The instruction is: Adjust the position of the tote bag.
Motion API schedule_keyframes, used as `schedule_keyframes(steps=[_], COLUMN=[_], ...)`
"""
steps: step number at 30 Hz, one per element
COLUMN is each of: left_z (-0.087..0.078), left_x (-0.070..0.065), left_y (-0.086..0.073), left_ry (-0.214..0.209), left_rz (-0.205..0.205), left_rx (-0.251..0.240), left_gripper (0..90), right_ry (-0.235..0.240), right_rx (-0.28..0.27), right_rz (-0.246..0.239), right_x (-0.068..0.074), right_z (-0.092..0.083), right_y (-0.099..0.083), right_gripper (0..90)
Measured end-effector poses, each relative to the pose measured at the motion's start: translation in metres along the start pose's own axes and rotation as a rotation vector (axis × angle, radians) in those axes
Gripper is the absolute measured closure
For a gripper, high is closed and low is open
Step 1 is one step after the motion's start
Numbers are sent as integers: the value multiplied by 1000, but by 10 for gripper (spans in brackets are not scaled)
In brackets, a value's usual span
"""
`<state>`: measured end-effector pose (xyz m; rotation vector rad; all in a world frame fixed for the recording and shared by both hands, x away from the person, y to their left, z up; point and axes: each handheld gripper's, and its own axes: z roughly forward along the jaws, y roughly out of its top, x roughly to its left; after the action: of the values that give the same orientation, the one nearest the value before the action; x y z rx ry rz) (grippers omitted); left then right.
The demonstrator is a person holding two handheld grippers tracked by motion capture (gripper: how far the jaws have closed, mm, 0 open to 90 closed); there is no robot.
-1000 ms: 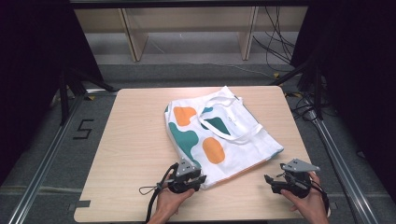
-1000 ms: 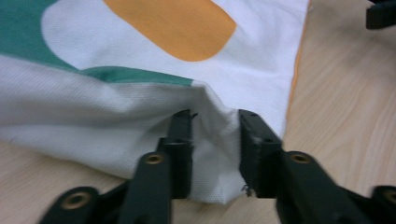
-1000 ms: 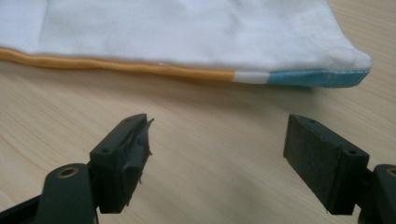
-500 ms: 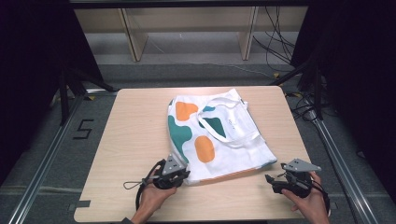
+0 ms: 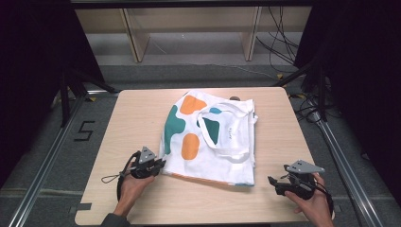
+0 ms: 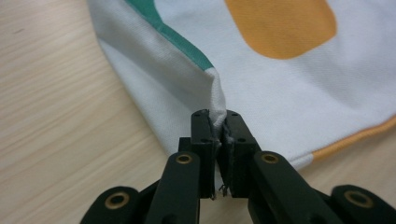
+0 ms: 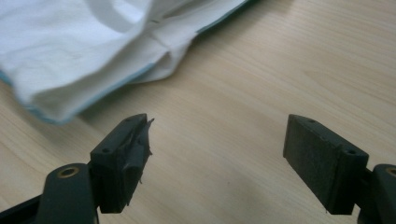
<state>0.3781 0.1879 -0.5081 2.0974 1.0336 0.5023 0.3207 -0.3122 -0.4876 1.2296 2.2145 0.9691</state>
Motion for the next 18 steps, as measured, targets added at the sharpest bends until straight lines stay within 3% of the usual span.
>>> schedule_keyframes(steps=[1, 3, 7, 8, 12, 13, 15, 16, 17, 18], left_z=[-1, 0, 5, 7, 11, 12, 14, 15, 16, 16], left_x=[4, 10, 17, 21, 29, 32, 39, 40, 42, 44], left_y=[1, 1, 1, 4, 6, 6, 8, 9, 10, 11], left_ry=[14, 38, 55, 79, 91, 88, 101, 106, 113, 126], left_rz=[12, 14, -5, 16, 18, 0, 12, 11, 9, 13], left_rx=[16, 18, 18, 39, 46, 42, 46, 49, 45, 55], left_gripper=[841, 842, 842, 841, 841, 841, 840, 840, 840, 840], right_ry=[1, 7, 11, 14, 11, -2, 13, 13, 0, 5], right_rx=[-7, 0, 9, 14, 6, -2, 17, 17, 0, 6], right_rz=[-20, -12, -5, -29, -14, -30, -2, -2, -32, -17], right_x=[-1, 0, -1, -2, -2, -3, -1, -1, -3, -2], right_z=[0, -1, 1, 2, 2, 3, 2, 2, 3, 3], right_y=[0, -1, 0, -1, -1, -1, -1, -1, -1, 0], right_gripper=[238, 238, 237, 237, 237, 238, 238, 238, 238, 238])
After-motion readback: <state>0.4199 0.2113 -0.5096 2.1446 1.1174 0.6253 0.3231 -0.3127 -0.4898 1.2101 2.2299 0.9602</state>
